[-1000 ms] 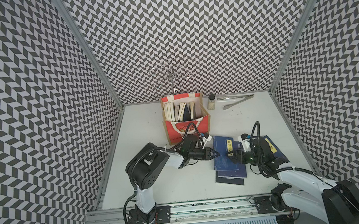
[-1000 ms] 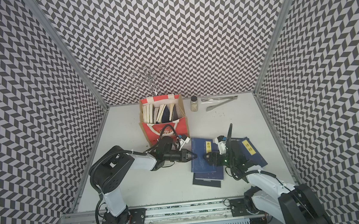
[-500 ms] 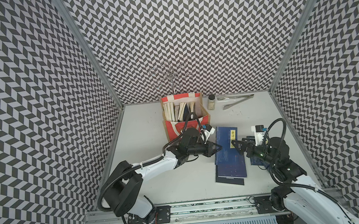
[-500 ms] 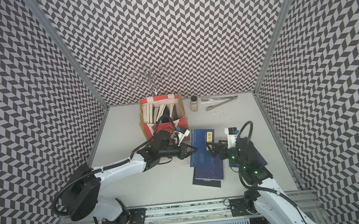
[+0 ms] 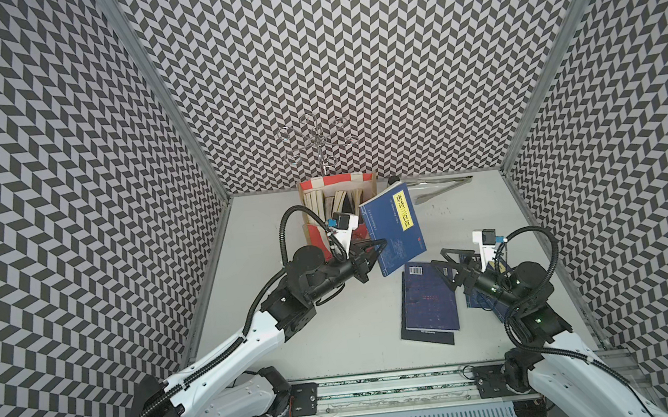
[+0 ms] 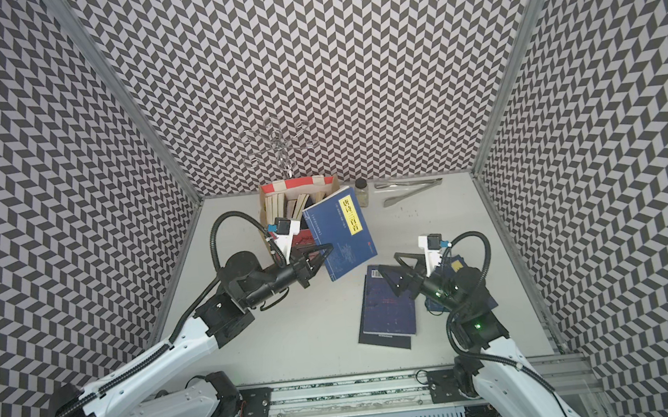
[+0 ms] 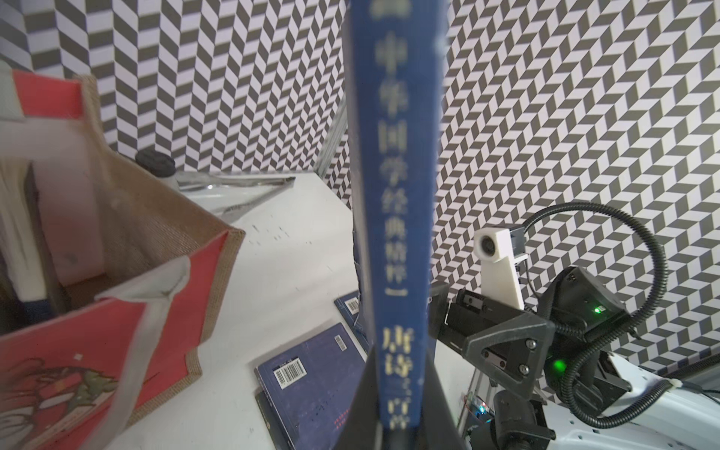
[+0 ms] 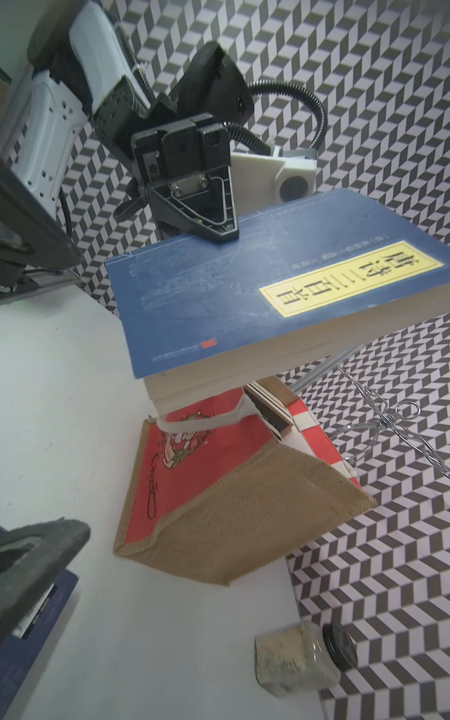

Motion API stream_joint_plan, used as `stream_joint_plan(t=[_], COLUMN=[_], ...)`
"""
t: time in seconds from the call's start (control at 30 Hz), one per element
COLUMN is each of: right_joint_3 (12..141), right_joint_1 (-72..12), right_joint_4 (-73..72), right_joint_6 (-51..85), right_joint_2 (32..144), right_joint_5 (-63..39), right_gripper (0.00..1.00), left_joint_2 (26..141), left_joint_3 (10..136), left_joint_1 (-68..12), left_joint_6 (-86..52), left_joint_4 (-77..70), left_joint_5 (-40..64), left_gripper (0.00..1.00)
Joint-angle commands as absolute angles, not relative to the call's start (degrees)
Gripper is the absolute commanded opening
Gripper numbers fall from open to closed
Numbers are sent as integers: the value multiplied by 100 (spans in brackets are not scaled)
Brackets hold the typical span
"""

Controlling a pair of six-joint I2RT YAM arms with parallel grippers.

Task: Put the books into the canvas bag
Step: Pick up the book from the book.

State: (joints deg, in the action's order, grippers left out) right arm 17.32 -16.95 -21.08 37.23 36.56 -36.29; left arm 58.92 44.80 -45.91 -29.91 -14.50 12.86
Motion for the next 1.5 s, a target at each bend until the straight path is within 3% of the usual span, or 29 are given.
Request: stream_joint_plan(t=[0.0,0.63,0.77,1.07,1.23,1.27,1.33,1.37,1.4,1.47], right_joint_3=[1962,2371,2439,2474,2495,2511,2573,2612,2657,2753], right_joint_1=[-1807,-2303,-2302,-2303,-2298,-2296,-2288,-2279,-2276,-2275], right_joint_4=[-3170,-4773,-5081,-5247,-4991,-4966,-4884,-4870,-4838,-4881], right_joint_6=[4164,5054,5148,5201,5051,5022,4906,4835,4717,4438], right_joint_2=[4040,5349,5448,5402,5369,5391,5463,5496,5542,5642], right_joint_5=[-4248,-4818,-4926,-5405,-5362,-5374,-5471,-5549,-5687,-6143], right_gripper=[99,100,95,41,3,0,0,0,0,0], left_joint_2=[5786,5432,5420,5388,5388,5398,5380,5364,5332,5253], left_joint_3=[4329,3956,3961,3884,3913,3952,4075,4133,4210,4429], left_joint_1=[-4576,-4573,-4578,-4408,-4377,-4363,-4331,-4308,-4266,-4164], left_joint_6=[-2894,-2829,-2768,-2811,-2823,-2809,-2725,-2673,-2594,-2391], left_joint_4=[-2074,-2790,-2699,-2539,-2481,-2412,-2128,-2003,-1812,-1268], left_joint_5=[1230,2159,2126,1855,1959,1989,2100,2155,2236,2362], left_gripper=[0,0,0,0,0,2,26,41,64,83])
